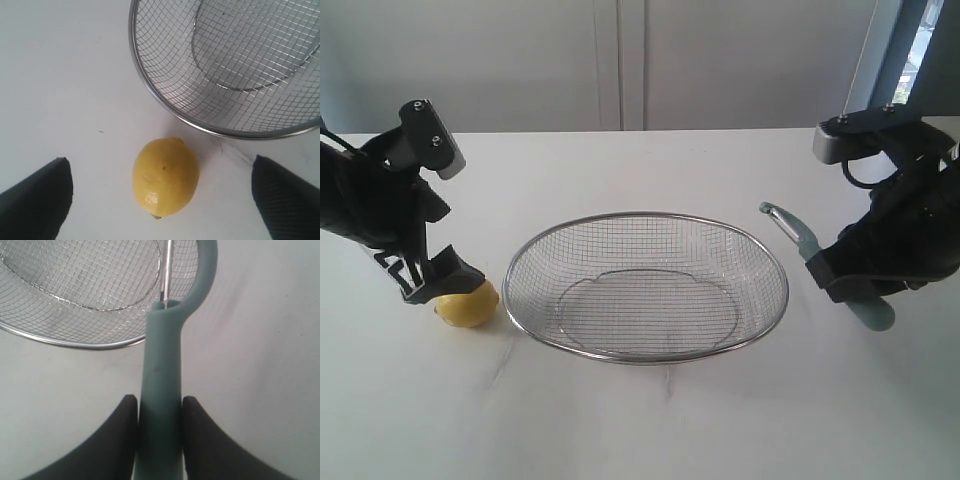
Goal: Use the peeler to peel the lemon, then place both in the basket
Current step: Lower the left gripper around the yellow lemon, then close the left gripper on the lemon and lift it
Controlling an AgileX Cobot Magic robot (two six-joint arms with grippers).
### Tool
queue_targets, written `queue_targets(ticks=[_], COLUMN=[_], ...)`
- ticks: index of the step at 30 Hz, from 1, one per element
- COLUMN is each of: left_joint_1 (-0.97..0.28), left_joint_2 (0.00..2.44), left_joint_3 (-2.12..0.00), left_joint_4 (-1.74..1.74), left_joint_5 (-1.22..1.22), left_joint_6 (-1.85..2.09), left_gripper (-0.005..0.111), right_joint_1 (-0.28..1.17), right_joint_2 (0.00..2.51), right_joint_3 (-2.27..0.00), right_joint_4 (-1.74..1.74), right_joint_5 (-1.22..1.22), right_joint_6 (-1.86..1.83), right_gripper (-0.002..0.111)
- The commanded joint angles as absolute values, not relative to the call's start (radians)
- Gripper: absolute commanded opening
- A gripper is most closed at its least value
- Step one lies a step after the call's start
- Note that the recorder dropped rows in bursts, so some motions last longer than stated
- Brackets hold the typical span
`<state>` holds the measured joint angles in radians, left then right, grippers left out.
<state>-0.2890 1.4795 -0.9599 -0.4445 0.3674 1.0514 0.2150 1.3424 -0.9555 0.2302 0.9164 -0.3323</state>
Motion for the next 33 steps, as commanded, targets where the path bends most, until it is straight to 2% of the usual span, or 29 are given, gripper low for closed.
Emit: queue_targets(ticks=[1,12,33], left_joint_1=[-0.293,-0.293,-0.293], left_joint_2=[1.475,1.479,1.657], left_joint_3=[-0.955,-0.955,-0.955], left_joint_4=[-0.463,-0.295,-0.284], left_joint_5=[0.381,0.438,0.332], left_joint_6=[1.051,1.051,1.211], left_gripper=[0.097,0.097,0.097], right_joint_1=[0.209,0.209,0.209], right_joint_2=[1.334,1.334,1.334], right_joint_3=[-0.953,-0.953,-0.953], right_joint_4=[0.234,0.234,0.234], right_joint_5=[0.908,0.910,0.910], right_joint_6=[-0.332,-0.332,-0.332], right_gripper=[0.000,0.000,0.000])
